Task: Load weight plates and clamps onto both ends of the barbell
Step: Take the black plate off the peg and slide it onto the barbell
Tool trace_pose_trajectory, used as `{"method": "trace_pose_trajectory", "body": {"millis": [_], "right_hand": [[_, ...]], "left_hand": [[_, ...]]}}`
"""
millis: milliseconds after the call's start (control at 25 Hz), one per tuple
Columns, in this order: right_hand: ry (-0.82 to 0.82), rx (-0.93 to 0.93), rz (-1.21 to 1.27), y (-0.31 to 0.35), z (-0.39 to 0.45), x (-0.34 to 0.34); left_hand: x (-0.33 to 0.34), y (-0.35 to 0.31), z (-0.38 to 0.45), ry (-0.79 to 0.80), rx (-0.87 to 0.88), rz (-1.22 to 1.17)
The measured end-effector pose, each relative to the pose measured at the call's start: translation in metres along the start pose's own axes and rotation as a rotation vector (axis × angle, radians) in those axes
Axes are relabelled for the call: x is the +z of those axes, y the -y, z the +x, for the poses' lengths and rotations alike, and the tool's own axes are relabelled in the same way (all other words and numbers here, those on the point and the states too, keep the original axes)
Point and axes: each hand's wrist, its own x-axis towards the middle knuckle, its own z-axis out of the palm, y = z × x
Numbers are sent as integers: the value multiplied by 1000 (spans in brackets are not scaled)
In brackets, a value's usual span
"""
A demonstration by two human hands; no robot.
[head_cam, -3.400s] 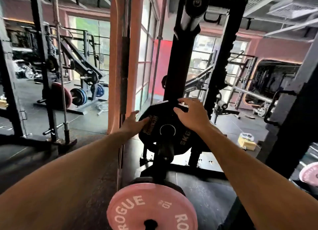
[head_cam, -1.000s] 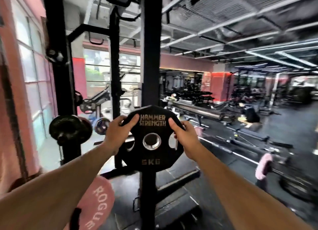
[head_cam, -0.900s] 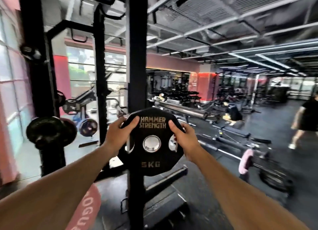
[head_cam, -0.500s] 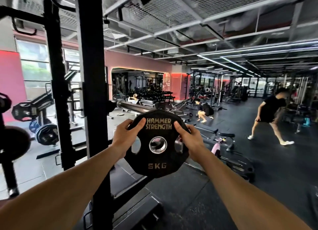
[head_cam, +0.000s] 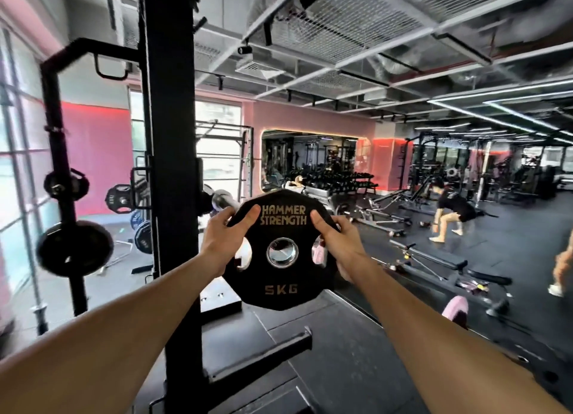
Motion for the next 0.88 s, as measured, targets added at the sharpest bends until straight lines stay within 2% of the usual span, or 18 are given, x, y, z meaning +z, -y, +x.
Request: {"method": "trace_pose_trajectory", "body": {"millis": [560,760,880], "right_hand": [[216,10,93,-19,58,-3],[281,13,118,-24,80,10],[275,27,106,-33,96,23]], "left_hand": [[18,14,21,-176,180,161],[22,19,30,-321,175,254],[18,22,47,-341,154,267]]}}
